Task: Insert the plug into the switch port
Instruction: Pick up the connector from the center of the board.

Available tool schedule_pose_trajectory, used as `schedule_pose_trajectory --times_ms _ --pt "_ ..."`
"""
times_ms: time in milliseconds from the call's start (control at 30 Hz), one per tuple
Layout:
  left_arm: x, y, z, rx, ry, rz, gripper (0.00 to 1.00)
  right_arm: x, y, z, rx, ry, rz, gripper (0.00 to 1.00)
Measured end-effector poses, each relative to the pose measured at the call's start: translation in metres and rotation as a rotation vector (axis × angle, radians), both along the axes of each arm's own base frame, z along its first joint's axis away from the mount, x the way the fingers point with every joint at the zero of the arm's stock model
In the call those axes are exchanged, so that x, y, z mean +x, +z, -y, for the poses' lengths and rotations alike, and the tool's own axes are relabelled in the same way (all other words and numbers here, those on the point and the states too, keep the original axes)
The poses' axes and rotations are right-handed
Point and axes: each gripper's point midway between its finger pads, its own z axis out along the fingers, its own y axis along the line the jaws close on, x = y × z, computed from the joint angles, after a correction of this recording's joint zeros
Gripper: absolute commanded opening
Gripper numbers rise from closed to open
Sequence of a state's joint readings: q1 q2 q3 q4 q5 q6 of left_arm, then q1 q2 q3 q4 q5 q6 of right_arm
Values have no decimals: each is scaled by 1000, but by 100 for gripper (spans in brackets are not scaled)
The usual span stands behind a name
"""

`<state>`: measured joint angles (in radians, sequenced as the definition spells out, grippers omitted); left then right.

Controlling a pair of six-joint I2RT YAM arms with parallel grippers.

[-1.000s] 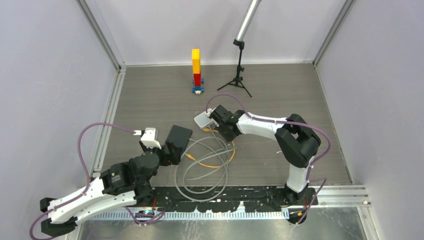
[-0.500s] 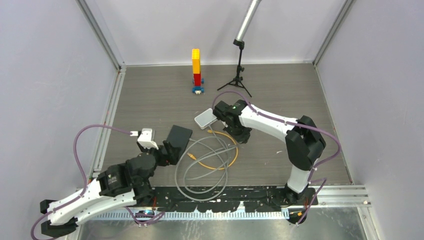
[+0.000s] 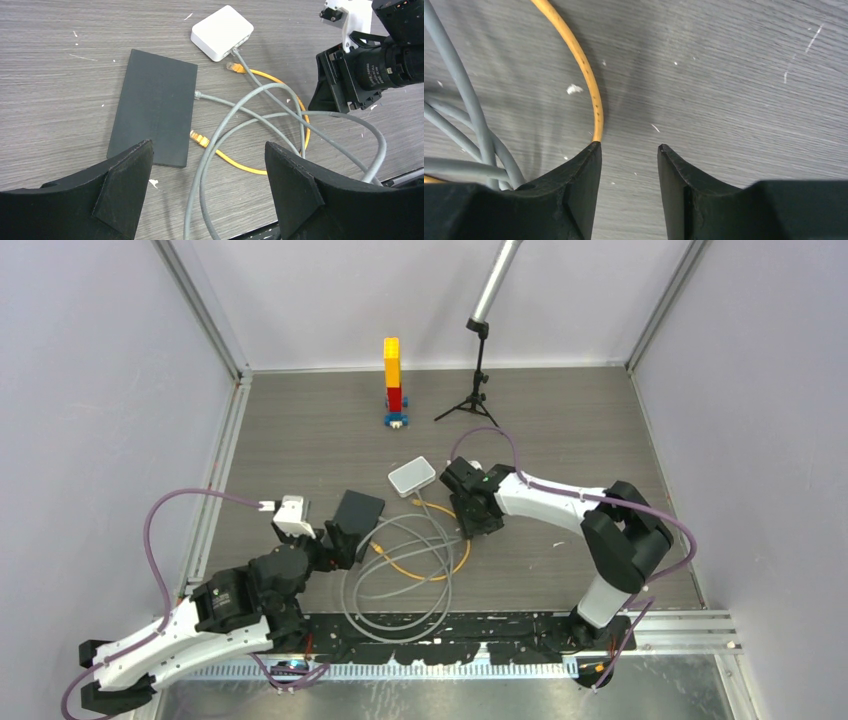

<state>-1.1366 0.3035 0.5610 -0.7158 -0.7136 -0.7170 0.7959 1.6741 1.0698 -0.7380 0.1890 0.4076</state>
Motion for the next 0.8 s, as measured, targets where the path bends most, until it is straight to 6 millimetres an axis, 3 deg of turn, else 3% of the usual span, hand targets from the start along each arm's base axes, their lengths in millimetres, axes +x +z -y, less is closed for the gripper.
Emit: schedule_pose_trajectory --times_ms 267,433,600,633,667,700,800 --pt "0 0 0 -1 -1 0 84 9 -5 -12 108 -142 81 49" --pt "-1 0 1 -2 -5 -2 84 14 -2 -20 165 -179 105 42" --pt "-1 0 1 -5 -7 -2 84 12 -18 -25 149 -179 81 31" --pt "-1 1 1 -7 -7 -1 84 13 -19 -27 141 -173 84 23" --pt "-1 1 0 -10 -6 1 84 15 -20 -31 138 -167 91 7" --pt "-1 2 0 -14 -7 2 84 16 -20 -34 128 -159 91 1" --pt "-1 3 0 -20 -7 5 84 17 -20 -40 92 -130 108 1"
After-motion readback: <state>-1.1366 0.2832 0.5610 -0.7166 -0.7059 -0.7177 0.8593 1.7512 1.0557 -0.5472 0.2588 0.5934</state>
